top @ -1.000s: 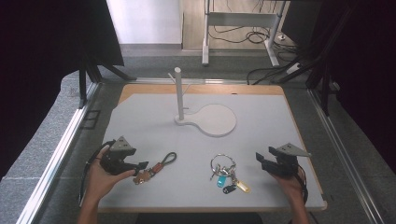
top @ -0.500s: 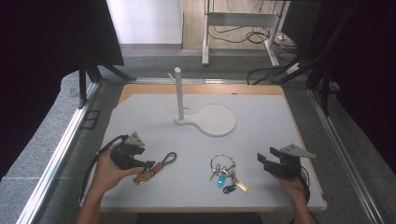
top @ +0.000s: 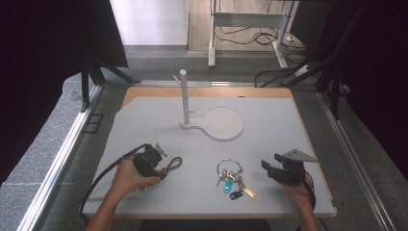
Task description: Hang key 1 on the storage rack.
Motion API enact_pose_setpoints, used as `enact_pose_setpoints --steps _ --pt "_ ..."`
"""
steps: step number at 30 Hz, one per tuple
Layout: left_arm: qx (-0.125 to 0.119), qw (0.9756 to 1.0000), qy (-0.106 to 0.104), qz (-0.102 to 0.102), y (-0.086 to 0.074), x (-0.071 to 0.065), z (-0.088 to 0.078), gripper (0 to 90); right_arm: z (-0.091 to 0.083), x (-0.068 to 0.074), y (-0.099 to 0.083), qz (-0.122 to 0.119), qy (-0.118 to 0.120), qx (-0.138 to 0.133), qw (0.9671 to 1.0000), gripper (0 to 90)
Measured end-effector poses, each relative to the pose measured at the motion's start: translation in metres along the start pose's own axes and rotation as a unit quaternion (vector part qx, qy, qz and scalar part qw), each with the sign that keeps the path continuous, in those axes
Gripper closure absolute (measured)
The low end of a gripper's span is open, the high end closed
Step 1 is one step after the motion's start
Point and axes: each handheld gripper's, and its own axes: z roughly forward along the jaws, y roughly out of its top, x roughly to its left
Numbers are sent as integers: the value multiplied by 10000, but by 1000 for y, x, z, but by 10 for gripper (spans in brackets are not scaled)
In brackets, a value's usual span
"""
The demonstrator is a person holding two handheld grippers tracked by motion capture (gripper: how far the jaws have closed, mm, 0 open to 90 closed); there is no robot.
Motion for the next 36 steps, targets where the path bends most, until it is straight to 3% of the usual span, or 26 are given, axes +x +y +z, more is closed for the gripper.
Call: enact_pose_setpoints --steps 5,9,23,28,32,36 --pt "64 10000 -32 -46 2 0 5 473 1 1 0 -54 0 30 10000 360" --pt "258 9997 3 -14 3 -2 13 508 0 1 -1 -64 -17 37 10000 361" --pt "206 9997 -123 -47 2 -2 11 667 -2 1 0 -91 -31 15 10000 361" --pt "-166 9996 -209 -75 -4 3 4 671 -4 -2 -1 -16 -52 -36 10000 366" --pt "-518 9979 -355 -160 -6 10 -13 671 -5 -4 -1 29 -68 -43 10000 368" --pt "-723 9964 -381 -232 -7 17 -25 672 -5 -4 -1 86 -33 -43 9999 368"
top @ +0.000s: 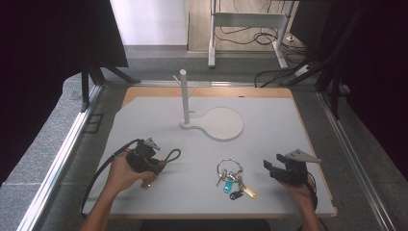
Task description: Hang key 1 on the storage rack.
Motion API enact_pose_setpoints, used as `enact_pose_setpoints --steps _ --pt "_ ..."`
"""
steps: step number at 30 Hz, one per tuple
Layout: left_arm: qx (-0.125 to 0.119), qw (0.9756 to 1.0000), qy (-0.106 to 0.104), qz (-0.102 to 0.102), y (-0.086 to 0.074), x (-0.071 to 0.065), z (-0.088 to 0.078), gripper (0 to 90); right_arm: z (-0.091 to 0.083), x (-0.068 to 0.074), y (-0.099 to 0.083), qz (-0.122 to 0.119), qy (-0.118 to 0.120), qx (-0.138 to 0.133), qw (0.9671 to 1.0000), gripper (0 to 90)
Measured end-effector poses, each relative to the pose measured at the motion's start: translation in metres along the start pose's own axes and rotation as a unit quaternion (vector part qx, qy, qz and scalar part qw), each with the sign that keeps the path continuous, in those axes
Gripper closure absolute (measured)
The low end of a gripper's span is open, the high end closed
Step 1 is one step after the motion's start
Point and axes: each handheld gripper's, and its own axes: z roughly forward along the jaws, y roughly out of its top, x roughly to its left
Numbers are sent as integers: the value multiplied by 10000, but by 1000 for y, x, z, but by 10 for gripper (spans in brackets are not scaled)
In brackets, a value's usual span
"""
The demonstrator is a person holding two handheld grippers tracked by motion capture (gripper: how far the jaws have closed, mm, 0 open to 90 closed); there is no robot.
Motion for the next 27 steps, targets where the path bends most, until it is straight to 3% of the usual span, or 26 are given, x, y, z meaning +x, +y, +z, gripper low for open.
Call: enact_pose_setpoints --steps 9,16,27 --pt "-382 9992 -17 -80 3 9 -24 672 -3 -5 1 204 65 -44 9998 388" --pt "-450 9989 50 -100 12 14 -41 672 -4 -6 -1 148 20 -12 9999 391" --pt "-557 9982 130 -185 30 32 -68 672 -5 -11 -3 187 -12 -5 9998 395"
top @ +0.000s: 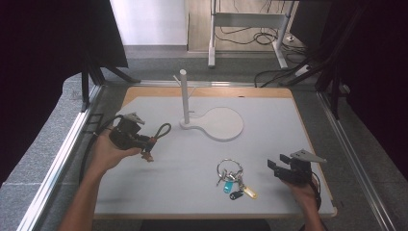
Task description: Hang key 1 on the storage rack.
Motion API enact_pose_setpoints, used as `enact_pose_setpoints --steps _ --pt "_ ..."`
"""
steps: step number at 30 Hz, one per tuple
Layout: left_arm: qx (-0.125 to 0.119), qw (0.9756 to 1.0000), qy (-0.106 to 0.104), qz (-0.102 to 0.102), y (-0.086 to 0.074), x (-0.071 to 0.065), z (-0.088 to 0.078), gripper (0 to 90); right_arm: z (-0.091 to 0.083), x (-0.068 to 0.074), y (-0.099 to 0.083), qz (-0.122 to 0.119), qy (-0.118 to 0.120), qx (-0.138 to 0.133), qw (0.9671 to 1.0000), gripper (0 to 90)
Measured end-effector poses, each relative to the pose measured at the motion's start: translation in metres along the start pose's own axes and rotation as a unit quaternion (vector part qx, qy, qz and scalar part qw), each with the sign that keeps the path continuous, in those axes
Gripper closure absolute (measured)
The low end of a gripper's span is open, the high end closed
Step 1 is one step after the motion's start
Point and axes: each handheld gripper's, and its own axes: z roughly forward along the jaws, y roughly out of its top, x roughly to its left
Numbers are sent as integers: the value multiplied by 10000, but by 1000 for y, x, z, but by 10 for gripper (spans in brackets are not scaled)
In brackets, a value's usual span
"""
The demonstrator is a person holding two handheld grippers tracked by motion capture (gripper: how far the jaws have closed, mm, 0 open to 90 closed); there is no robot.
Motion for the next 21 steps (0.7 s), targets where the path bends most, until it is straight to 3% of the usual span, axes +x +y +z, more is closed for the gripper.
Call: enact_pose_setpoints --steps 21 --pt "-2 9998 -131 -148 22 22 1 672 5 -3 -4 -12 -33 158 9999 399"
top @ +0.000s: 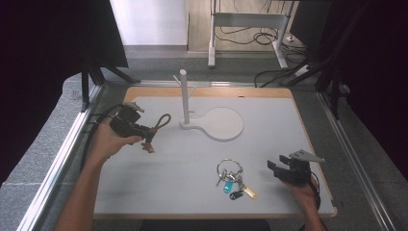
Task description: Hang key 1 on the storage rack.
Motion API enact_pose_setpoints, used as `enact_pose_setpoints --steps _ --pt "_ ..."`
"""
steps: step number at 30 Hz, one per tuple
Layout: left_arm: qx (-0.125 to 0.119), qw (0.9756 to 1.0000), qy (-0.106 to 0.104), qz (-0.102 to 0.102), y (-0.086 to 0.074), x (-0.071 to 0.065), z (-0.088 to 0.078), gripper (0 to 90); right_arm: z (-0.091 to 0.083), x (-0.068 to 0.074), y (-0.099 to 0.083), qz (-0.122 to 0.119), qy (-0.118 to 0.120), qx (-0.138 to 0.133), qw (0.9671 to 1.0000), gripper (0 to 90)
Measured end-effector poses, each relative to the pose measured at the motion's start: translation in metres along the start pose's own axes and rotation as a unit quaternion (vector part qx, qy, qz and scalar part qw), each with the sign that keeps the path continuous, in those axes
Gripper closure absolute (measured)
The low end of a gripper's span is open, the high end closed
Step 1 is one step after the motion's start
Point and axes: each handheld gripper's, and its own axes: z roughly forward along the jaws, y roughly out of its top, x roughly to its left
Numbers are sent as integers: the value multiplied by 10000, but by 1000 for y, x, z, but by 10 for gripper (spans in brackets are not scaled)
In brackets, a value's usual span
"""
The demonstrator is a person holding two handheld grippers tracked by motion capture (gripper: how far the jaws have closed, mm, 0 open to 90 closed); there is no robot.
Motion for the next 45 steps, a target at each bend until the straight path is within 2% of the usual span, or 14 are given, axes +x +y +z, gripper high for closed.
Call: enact_pose_setpoints --steps 8,13,18,22,28,35,38,45 --pt "-42 10000 24 13 18 7 -2 672 2 -1 -2 -4 -17 36 10000 402" --pt "-31 10000 -49 28 29 14 -3 672 2 -1 -2 29 -19 62 10000 402" --pt "-111 9998 -148 -45 39 23 -4 671 3 1 -2 -6 18 133 9999 404" --pt "-119 9999 -98 -71 45 27 -5 672 4 1 -3 -31 15 154 9999 403" --pt "-189 9996 -149 -170 53 32 -7 672 4 1 -3 -36 7 162 9999 404" --pt "-195 9996 -146 -140 68 37 -10 672 4 0 -3 -18 10 155 9999 404" --pt "-222 9996 -139 -89 72 39 -12 672 4 0 -4 -32 7 156 9999 403" --pt "-292 9994 -153 -120 74 42 -15 672 4 4 -3 -106 -41 62 9999 405"
